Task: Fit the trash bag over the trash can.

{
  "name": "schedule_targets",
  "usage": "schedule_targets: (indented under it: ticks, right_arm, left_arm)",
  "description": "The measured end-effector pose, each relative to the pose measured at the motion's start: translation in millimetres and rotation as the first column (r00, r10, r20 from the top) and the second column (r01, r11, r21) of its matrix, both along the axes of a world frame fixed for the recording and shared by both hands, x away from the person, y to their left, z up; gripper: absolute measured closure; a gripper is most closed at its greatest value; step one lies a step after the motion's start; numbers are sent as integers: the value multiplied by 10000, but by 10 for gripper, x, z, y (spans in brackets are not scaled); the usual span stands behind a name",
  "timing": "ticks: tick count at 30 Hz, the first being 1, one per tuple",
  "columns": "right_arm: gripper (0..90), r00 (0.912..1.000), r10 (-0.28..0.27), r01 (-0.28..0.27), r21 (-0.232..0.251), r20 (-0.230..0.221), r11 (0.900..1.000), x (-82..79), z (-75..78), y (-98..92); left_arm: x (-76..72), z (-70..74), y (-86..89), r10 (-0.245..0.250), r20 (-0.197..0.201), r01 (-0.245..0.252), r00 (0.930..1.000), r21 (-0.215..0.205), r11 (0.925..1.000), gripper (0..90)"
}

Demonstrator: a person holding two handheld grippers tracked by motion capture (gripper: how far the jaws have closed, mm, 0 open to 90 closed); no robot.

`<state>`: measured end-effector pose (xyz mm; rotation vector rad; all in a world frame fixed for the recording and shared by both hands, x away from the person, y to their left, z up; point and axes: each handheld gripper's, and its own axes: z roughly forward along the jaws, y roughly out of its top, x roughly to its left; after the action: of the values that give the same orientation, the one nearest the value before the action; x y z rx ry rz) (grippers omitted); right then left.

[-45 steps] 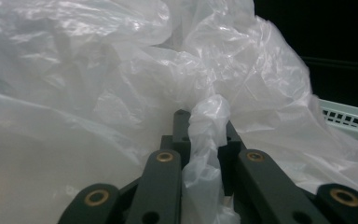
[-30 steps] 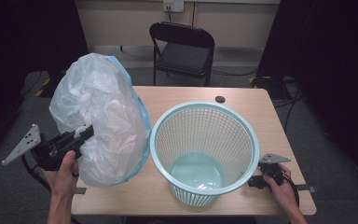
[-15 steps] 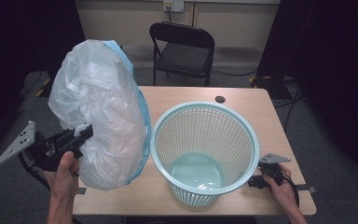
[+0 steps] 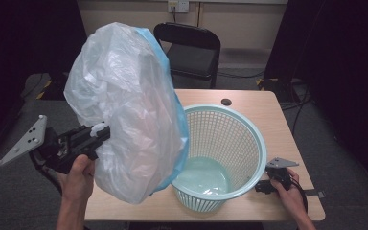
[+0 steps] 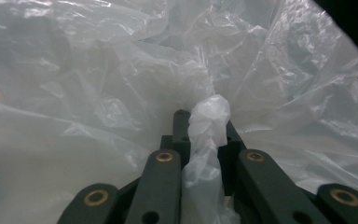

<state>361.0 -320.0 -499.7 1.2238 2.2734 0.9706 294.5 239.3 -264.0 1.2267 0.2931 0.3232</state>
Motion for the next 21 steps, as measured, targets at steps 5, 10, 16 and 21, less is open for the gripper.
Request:
schedule_targets:
  ticks: [5,10,16,21]
  right_arm:
    - [85,10000,0,0,3,-3,10000,0,0,0]
    - [85,10000,1,-1,1,-2,10000,0,0,0]
    - [85,10000,0,0,4,-2,10000,0,0,0]
    - [85,10000,7,-7,4,-10,10000,0,0,0]
  left_arm:
    - [121,-107,-239,-428,-415,438,9982,247,9987,835]
    - [180,-170,-504,-941,-621,977,9936,565,9936,835]
    - [203,-145,-763,-1469,-611,1516,9873,816,9851,835]
    - [219,-80,-960,-1884,-501,1923,9808,916,9771,833]
